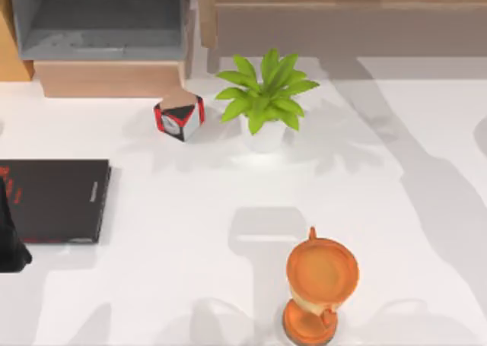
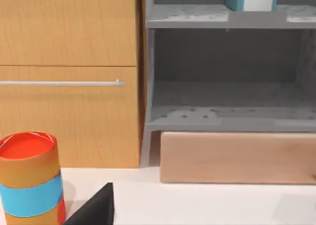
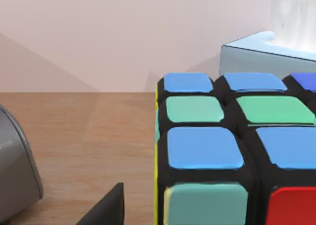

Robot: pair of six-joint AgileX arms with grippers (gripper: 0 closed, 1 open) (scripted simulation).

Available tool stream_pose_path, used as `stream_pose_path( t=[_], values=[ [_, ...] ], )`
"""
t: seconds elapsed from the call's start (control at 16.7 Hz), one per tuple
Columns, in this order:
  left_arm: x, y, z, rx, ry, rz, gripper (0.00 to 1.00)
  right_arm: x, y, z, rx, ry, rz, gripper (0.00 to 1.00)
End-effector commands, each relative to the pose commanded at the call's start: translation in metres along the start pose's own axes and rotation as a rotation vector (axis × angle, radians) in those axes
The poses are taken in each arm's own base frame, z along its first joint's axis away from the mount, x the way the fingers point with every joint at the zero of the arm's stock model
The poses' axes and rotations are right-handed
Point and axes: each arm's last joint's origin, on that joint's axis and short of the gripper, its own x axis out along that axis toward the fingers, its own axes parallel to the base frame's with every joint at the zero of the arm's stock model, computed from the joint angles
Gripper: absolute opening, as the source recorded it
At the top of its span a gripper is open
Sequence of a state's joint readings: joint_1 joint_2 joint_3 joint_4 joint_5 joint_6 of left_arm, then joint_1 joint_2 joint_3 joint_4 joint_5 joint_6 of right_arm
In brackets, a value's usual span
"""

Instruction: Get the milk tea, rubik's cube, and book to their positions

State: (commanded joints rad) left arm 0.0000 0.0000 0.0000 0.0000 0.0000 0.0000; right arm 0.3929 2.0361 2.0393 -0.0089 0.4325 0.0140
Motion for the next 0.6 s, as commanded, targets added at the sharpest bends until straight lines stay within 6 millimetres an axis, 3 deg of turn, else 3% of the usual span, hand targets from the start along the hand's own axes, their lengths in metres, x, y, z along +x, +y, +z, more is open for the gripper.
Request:
stream_pose_path(
  t=[0.36,0.6],
  values=[
    [0.000,0.000,0.000,0.000,0.000,0.000,1.00,-0.001,0.001,0.000,0.000,0.000,0.002,1.00],
    [0.000,0.000,0.000,0.000,0.000,0.000,1.00,-0.016,0.001,0.000,0.000,0.000,0.002,1.00]
  ],
)
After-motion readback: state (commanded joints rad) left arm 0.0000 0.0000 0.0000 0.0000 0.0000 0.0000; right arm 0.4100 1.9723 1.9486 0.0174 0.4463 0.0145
